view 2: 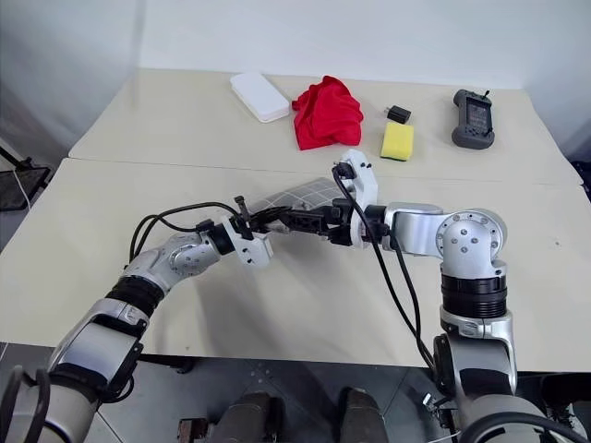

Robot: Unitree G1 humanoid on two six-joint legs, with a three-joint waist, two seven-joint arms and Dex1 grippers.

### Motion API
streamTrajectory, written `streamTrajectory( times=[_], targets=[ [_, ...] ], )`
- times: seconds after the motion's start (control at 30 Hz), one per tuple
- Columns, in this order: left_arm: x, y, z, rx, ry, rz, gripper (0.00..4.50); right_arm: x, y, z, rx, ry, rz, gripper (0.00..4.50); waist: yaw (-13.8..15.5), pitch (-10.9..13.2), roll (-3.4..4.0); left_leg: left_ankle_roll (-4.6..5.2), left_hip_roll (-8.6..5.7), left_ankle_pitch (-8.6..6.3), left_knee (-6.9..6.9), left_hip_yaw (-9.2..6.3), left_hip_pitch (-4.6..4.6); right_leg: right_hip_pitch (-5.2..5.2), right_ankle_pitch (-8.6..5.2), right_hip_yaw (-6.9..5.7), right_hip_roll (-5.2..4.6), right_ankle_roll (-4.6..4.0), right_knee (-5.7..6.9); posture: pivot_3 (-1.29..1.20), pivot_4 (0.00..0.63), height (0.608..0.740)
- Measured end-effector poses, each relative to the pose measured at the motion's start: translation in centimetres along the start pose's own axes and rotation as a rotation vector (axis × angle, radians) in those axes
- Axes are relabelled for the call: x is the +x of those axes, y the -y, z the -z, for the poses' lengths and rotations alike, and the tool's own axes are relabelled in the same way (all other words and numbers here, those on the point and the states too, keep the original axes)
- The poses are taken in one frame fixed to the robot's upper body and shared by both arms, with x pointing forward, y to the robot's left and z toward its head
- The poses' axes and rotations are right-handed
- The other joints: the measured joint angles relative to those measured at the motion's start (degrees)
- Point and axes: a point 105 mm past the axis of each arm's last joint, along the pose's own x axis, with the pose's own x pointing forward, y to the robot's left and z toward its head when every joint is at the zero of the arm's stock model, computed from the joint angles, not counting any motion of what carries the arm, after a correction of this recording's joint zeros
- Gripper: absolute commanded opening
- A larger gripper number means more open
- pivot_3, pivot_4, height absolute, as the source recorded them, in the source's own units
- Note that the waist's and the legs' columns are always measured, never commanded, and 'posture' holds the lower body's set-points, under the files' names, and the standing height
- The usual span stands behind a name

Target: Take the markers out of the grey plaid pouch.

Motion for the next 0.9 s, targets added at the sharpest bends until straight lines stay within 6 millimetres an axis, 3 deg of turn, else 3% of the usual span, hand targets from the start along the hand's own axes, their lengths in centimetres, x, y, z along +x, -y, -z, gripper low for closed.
streamTrajectory(
  times=[0.1, 0.43, 0.47, 0.9],
  targets=[
    [0.0, 0.1, -0.1, -0.001, 0.0, -0.001, 0.0, 0.4, -0.1, 0.1, -0.002, -0.002, -0.005, 3.6, 0.0, 0.0, 0.0, 0.0, 0.0, 0.0, 0.0, 0.0, 0.0, -0.01, 0.0, 0.0, 0.0, 0.0, 0.0, 0.0, 0.15, 0.74],
    [0.0, 0.2, -0.2, -0.005, 0.001, -0.007, 0.0, -0.4, 0.5, -0.3, -0.087, 0.026, 0.028, 0.19, 0.0, 0.0, 0.0, 0.0, -0.01, 0.0, 0.0, 0.0, -0.02, -0.03, 0.0, 0.0, 0.0, 0.0, 0.01, 0.0, 0.15, 0.74],
    [0.0, 0.1, -0.2, -0.005, 0.001, -0.009, 0.0, -0.6, 0.7, -0.4, -0.091, 0.041, 0.033, 0.03, 0.0, 0.0, 0.0, 0.0, -0.02, 0.0, 0.0, 0.0, -0.02, -0.03, 0.0, 0.0, 0.0, 0.0, 0.0, 0.0, 0.15, 0.74],
    [0.0, -0.4, -0.5, -0.101, 0.017, -0.039, 0.0, -3.6, 3.4, -2.4, -0.137, 0.22, 0.115, 0.03, 0.1, 0.0, 0.0, 0.0, -0.02, 0.0, 0.01, 0.01, -0.03, -0.04, 0.0, 0.01, -0.01, 0.0, 0.0, 0.0, 0.15, 0.74]
  ],
)
